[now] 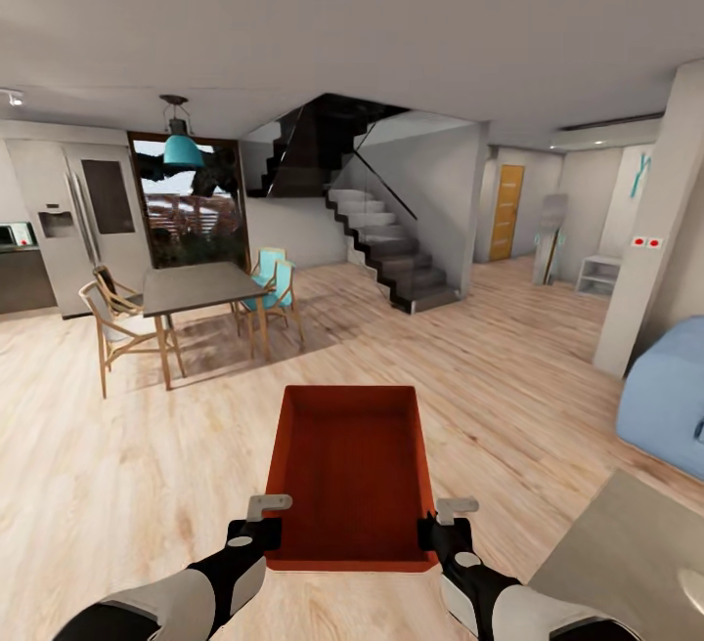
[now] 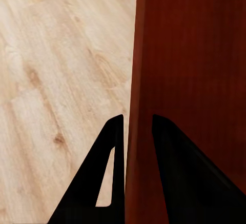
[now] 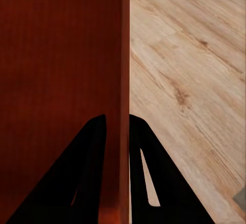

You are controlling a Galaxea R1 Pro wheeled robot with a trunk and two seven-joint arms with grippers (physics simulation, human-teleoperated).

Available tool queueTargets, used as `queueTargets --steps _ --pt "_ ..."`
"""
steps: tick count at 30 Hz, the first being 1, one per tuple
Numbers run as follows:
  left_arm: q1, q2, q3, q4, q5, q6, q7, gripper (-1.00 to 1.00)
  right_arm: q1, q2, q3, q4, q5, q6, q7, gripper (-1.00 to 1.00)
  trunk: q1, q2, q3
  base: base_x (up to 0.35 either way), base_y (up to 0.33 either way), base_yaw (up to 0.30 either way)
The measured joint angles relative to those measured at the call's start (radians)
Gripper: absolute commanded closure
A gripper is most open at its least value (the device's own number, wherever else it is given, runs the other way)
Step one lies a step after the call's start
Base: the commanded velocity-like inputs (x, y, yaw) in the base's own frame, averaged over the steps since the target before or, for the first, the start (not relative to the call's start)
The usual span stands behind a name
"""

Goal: Move the two storage containers from the living room to the garage. In the garage, place one container on the floor and stack the other container on top of it (either order is fine).

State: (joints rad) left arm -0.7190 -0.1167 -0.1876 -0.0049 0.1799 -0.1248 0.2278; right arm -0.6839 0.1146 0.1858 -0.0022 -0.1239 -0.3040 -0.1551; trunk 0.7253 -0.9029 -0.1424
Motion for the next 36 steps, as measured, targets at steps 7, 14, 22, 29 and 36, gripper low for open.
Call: queueTargets --steps 7,14,22,29,36 --pt "0.000 0.000 -0.001 0.000 0.001 -0.001 -0.001 1.00 0.000 0.000 0.000 0.000 0.000 -0.001 0.000 1.00 0.000 0.000 0.000 0.319 0.000 0.000" --pt "0.000 0.000 0.000 0.000 0.001 0.000 -0.001 1.00 0.000 0.000 -0.001 0.000 0.001 0.000 0.000 1.00 0.000 0.000 0.000 0.319 0.000 0.000" --pt "0.000 0.000 -0.001 0.000 0.001 0.000 -0.001 1.00 0.000 0.000 -0.001 0.000 0.001 -0.001 0.000 1.00 0.000 0.000 0.000 0.319 0.000 0.000" --pt "0.000 0.000 -0.001 0.000 0.001 0.000 -0.001 1.00 0.000 0.000 -0.001 0.000 0.001 -0.001 0.000 1.00 0.000 0.000 0.000 0.319 0.000 0.000" --pt "0.000 0.000 0.000 0.000 0.001 0.000 -0.001 1.00 0.000 0.000 -0.001 0.000 0.001 0.000 0.000 1.00 0.000 0.000 0.000 0.319 0.000 0.000"
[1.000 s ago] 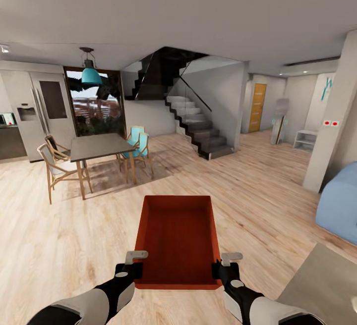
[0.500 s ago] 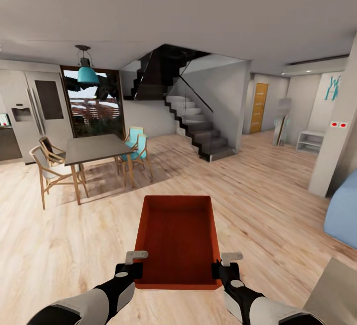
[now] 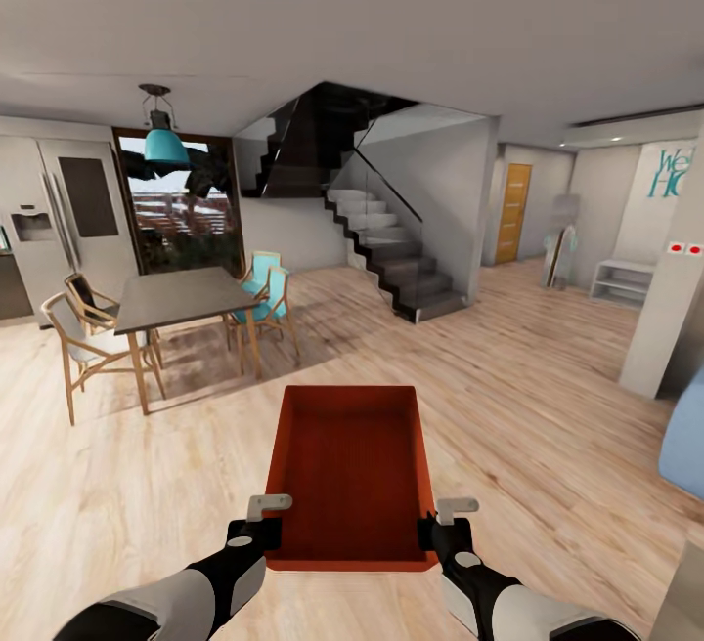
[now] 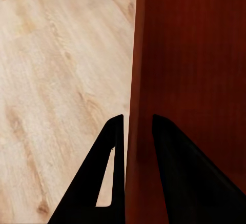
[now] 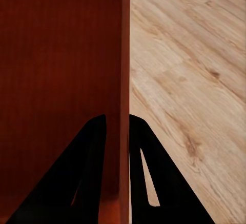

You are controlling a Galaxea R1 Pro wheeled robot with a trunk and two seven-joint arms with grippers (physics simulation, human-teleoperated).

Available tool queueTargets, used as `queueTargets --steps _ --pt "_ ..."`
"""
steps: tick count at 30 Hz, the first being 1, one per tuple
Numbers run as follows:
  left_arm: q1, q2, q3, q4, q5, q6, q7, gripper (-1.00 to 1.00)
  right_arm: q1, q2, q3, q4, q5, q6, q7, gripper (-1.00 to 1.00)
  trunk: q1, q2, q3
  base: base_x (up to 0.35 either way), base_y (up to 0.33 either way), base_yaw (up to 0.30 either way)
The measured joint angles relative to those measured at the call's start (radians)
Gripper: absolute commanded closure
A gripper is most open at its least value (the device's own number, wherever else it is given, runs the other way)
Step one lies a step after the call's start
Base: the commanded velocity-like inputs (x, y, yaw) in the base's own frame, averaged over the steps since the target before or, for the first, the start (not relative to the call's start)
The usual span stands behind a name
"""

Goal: Move the two storage containers from the living room to the garage. In the garage, place one container on the floor and stack the other container on top of it (either order is fine).

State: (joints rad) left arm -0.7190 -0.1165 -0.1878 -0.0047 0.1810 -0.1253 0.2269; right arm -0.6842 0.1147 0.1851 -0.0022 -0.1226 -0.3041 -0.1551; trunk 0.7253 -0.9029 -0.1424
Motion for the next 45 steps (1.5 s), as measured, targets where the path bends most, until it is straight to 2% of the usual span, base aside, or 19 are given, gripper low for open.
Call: queueTargets --steps 22,45 --pt "0.000 0.000 -0.001 0.000 0.000 0.000 0.000 1.00 0.001 0.000 -0.002 0.000 0.001 -0.001 0.000 1.00 0.000 0.000 0.000 0.319 0.000 -0.010" --pt "0.000 -0.001 -0.001 0.000 0.001 -0.001 0.000 1.00 0.001 -0.002 -0.001 0.000 0.000 -0.002 0.002 1.00 0.000 0.000 0.000 0.319 0.000 -0.268"
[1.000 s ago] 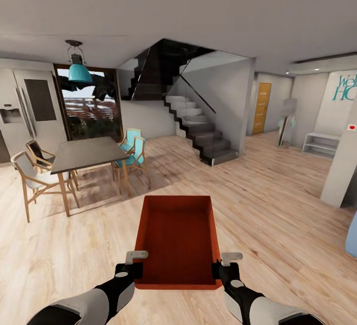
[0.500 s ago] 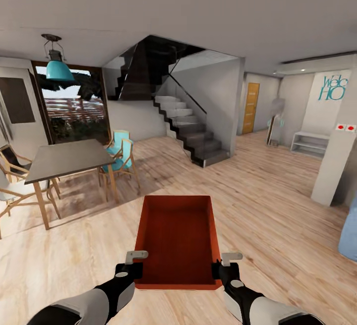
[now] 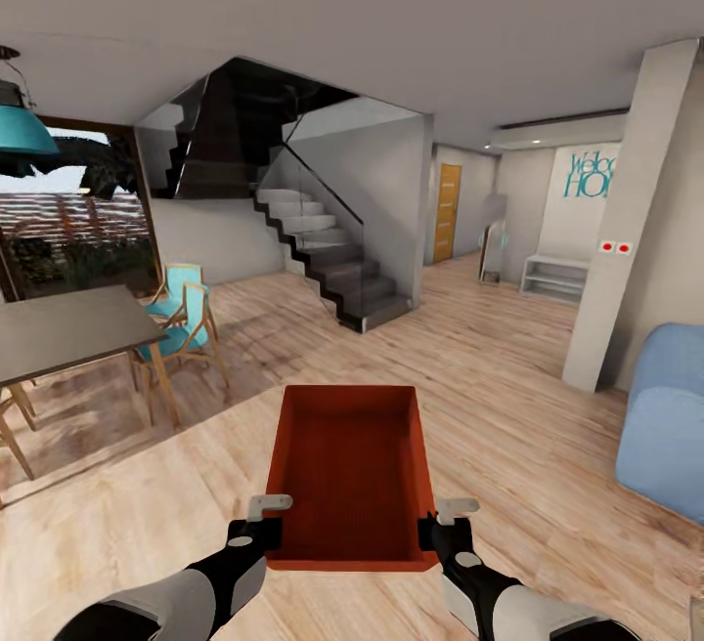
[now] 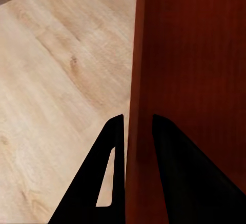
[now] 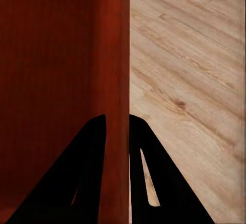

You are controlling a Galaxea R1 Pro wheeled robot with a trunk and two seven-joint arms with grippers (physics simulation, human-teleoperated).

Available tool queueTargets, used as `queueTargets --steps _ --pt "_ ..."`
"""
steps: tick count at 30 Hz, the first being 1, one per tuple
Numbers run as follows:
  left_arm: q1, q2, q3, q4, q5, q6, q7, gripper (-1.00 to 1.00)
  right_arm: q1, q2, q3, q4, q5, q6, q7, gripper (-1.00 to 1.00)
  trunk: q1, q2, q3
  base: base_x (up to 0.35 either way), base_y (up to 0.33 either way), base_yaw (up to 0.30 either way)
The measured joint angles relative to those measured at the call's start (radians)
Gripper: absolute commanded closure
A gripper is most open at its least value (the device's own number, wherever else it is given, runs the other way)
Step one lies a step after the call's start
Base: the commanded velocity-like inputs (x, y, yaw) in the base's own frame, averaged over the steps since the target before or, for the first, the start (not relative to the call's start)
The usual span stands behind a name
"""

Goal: Move the two storage containers from the living room to the garage. In the garage, place one container on the floor and stack the other container on top of it (either order is fine).

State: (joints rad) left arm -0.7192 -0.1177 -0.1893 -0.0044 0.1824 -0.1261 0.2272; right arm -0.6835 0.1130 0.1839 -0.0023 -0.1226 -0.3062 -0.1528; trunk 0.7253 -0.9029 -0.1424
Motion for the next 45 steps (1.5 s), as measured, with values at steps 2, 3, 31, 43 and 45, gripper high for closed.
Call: queueTargets --steps 2,3,31,43,45 --pt "0.000 0.000 0.001 0.000 0.000 0.000 0.000 1.00 0.000 0.000 0.000 0.000 0.000 0.000 0.000 1.00 0.000 0.000 0.000 0.319 0.000 -0.281" --pt "0.000 0.000 0.001 0.000 0.000 0.000 0.000 1.00 0.000 0.000 0.000 0.000 0.000 0.001 0.000 1.00 0.000 0.000 0.000 0.319 0.000 -0.281" --pt "0.000 0.001 0.002 0.000 -0.002 0.000 0.000 1.00 0.000 0.001 0.007 0.000 -0.008 0.000 -0.001 1.00 0.000 0.000 0.000 0.320 0.000 -0.274" --pt "0.000 0.001 0.002 0.000 -0.002 -0.001 0.000 1.00 0.000 0.002 0.008 0.000 -0.008 0.000 -0.002 1.00 0.000 0.000 0.000 0.320 0.000 -0.014" --pt "0.000 0.001 0.001 0.000 -0.002 -0.001 0.000 1.00 0.000 0.002 0.006 0.000 -0.007 0.000 -0.002 1.00 0.000 0.000 0.000 0.320 0.000 0.000"
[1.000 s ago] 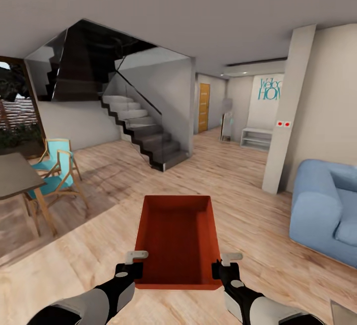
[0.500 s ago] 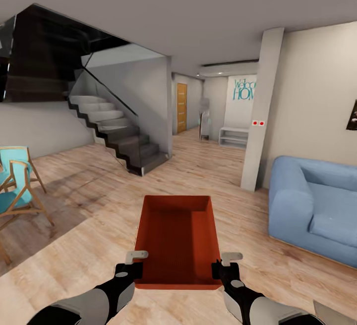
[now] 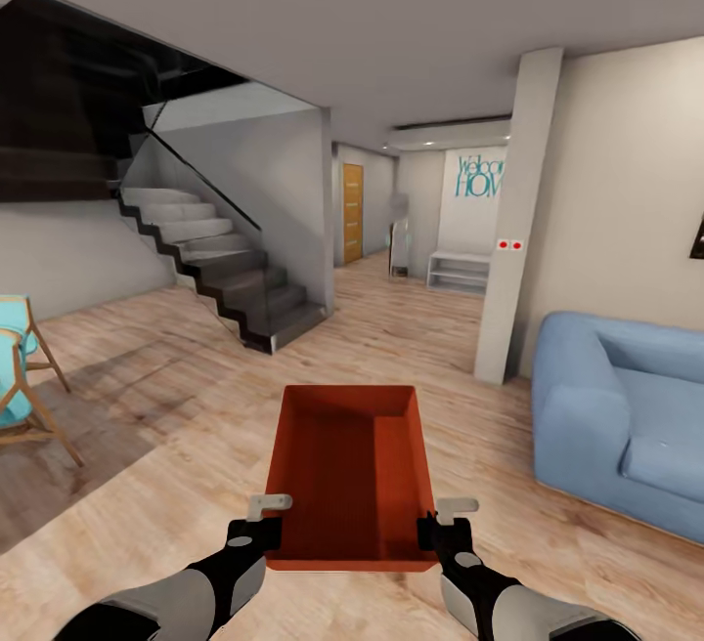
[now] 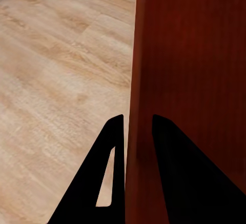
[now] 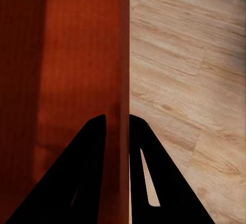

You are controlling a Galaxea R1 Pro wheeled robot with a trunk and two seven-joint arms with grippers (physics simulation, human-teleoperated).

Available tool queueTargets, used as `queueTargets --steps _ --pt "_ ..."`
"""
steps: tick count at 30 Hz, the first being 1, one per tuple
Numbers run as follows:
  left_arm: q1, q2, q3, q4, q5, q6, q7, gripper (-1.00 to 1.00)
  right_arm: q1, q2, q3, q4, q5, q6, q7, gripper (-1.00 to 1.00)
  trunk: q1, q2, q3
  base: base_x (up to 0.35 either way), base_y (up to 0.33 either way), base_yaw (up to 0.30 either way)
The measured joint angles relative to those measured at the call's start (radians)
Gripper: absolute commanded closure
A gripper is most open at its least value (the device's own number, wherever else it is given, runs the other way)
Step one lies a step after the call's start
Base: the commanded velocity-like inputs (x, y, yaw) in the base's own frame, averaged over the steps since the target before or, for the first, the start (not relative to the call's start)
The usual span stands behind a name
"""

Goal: Move the two storage containers from the living room to the garage. In the garage, place one container on the floor and stack the other container on top of it (either order is fine).

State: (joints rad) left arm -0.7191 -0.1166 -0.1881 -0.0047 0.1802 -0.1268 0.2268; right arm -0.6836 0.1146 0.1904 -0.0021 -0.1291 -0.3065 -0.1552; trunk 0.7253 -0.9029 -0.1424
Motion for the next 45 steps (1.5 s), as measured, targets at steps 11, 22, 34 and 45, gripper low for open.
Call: queueTargets --steps 11,22,34,45 --pt "0.000 0.000 0.001 0.000 0.000 0.000 0.000 1.00 0.000 0.000 -0.006 0.000 0.007 0.000 0.000 1.00 0.000 0.000 0.000 0.320 0.000 0.000" --pt "0.000 0.001 0.003 -0.001 -0.004 0.001 -0.001 1.00 0.000 0.002 -0.012 -0.001 0.016 0.002 -0.005 1.00 0.000 0.000 0.000 0.320 0.000 -0.173" --pt "0.000 0.001 0.003 -0.001 -0.003 0.001 -0.001 1.00 0.000 0.001 -0.013 -0.001 0.017 0.002 -0.004 1.00 0.000 0.000 0.000 0.320 0.000 -0.170" --pt "0.000 0.001 0.002 0.000 -0.002 0.001 -0.001 1.00 0.000 0.001 -0.013 -0.001 0.017 0.002 -0.003 1.00 0.000 0.000 0.000 0.321 0.000 -0.003"
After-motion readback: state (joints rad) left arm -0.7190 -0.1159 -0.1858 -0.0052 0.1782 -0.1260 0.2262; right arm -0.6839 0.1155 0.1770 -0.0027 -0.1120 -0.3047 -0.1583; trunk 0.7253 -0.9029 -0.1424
